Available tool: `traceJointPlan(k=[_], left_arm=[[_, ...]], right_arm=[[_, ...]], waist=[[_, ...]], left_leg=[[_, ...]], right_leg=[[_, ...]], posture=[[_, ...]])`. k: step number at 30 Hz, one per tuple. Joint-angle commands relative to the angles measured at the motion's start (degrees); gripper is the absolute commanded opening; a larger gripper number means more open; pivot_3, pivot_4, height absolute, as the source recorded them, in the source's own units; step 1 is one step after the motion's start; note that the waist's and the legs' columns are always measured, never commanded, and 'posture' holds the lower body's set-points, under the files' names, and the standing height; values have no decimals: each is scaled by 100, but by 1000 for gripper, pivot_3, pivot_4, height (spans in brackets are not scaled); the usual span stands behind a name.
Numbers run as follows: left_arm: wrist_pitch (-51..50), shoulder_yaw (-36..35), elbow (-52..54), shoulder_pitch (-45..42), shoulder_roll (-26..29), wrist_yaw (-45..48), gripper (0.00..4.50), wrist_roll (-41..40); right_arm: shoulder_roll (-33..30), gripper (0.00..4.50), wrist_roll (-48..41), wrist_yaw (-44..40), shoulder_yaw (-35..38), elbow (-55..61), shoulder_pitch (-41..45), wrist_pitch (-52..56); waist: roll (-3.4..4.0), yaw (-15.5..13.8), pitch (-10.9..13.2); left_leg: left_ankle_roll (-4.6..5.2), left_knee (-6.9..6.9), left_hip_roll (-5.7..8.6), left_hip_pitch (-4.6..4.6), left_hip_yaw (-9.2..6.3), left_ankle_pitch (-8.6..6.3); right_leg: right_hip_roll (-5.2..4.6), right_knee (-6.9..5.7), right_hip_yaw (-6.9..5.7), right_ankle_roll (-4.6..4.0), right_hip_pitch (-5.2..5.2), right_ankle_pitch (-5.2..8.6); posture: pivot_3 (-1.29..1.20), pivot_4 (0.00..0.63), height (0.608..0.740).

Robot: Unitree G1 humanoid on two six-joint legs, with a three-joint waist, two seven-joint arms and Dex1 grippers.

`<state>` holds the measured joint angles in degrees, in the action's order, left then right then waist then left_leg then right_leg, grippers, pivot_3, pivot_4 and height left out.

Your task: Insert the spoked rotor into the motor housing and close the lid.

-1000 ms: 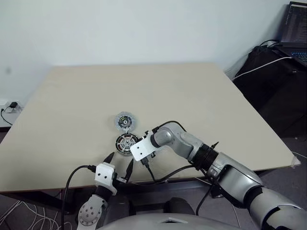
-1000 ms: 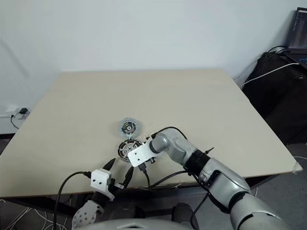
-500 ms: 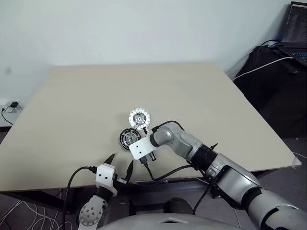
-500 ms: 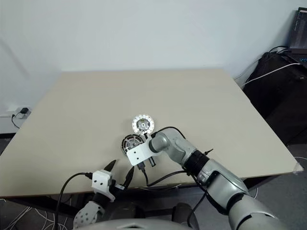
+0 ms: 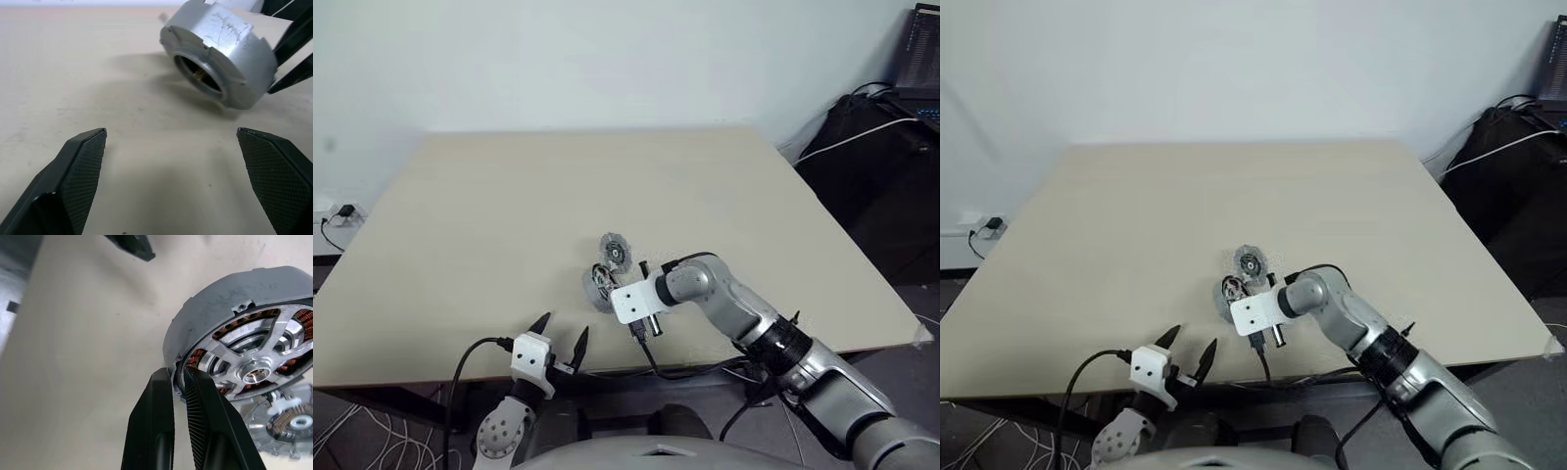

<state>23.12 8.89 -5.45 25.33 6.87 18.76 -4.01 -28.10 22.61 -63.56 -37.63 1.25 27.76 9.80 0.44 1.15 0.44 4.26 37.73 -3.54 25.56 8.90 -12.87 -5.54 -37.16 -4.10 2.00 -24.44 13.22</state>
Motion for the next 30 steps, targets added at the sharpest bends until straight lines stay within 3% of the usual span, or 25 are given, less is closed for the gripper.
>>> traceJointPlan(k=[1,13,22,30], left_arm=[[-106,66,385,-41,-5,10,4500,-11],[-472,151,721,-45,55,61,4500,-18],[-695,168,1012,29,79,35,4500,-18],[-917,209,1343,135,66,-51,4500,22]], right_arm=[[-235,190,-100,30,454,615,-49,240],[-1158,190,107,-52,665,1409,-551,763],[-793,190,23,-211,186,1695,-883,993],[-114,190,-108,17,-44,1083,-886,1257]], waist=[[-4,-10,6],[-23,-52,32],[-29,-52,39],[-32,-45,38]], left_leg=[[0,0,0,0,0,0],[1,4,1,2,0,-1],[2,4,0,2,-5,-1],[4,10,0,4,-4,-2]], right_leg=[[-1,0,0,1,0,0],[-4,7,0,18,2,11],[-1,11,-2,23,3,14],[-3,10,-7,20,6,11]], posture=[[0,0,740],[0,0,740],[0,0,740],[0,0,740]])
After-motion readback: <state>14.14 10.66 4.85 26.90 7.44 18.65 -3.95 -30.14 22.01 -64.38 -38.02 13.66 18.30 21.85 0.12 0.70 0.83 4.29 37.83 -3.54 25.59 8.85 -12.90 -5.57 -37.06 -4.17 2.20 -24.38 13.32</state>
